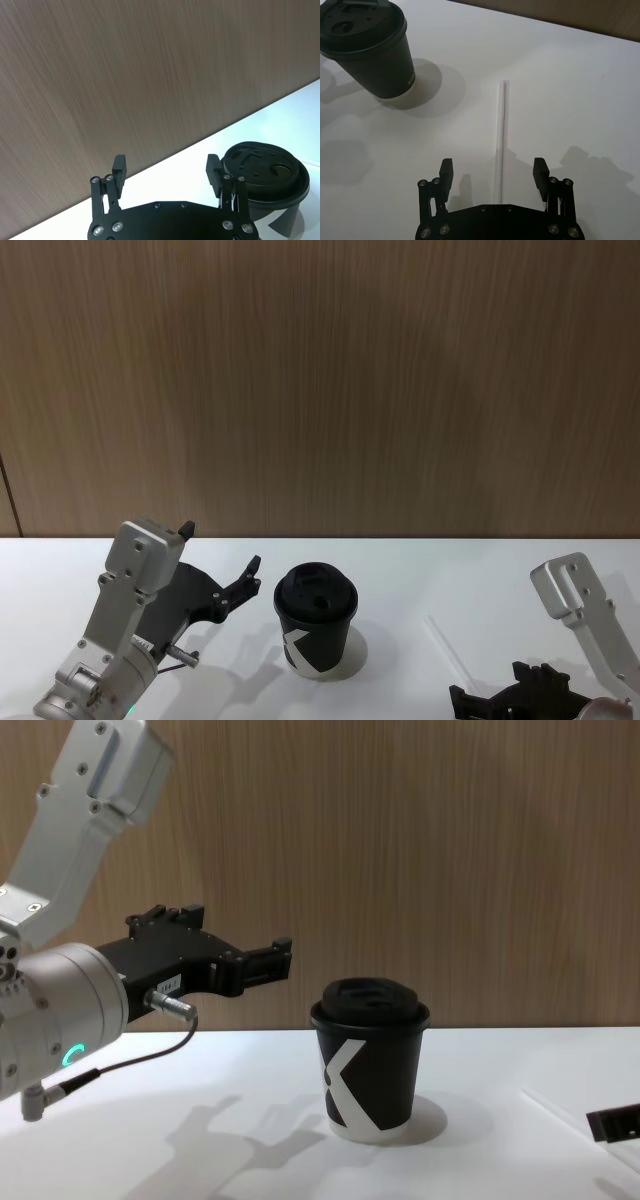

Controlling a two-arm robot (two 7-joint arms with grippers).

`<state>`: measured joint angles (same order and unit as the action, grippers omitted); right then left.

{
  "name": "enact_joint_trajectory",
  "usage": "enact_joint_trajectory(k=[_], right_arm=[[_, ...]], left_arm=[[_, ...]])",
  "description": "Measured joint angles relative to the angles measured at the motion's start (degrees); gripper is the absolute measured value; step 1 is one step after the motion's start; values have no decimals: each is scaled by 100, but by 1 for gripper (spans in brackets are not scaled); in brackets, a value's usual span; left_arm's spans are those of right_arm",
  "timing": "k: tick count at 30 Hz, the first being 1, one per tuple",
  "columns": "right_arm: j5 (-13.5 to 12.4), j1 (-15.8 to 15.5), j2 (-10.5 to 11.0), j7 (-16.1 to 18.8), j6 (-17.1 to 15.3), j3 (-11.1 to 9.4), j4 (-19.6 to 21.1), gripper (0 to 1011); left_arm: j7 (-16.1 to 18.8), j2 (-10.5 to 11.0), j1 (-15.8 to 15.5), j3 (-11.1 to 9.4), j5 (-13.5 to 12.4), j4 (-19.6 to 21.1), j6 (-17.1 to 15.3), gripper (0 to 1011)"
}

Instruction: Pick up the straw with one hand, pass it to the other hand, and insert it into the cup.

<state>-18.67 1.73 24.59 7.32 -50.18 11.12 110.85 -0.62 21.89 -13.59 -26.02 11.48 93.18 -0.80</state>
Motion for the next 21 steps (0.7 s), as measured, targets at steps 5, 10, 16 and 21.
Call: enact_joint_trajectory(k=[5, 10, 16, 21], right_arm=[[25, 54, -48, 6, -2, 26, -100, 1001], [54, 128, -105, 12, 5, 52, -237, 1001], [83, 194, -158, 25, 18, 67, -361, 1001], [108, 233, -211, 26, 25, 69, -463, 1001]], left_arm=[[0, 0, 0, 0, 0, 0, 0, 1003], [0, 0, 0, 0, 0, 0, 0, 1003], [0, 0, 0, 0, 0, 0, 0, 1003], [0, 0, 0, 0, 0, 0, 0, 1003]])
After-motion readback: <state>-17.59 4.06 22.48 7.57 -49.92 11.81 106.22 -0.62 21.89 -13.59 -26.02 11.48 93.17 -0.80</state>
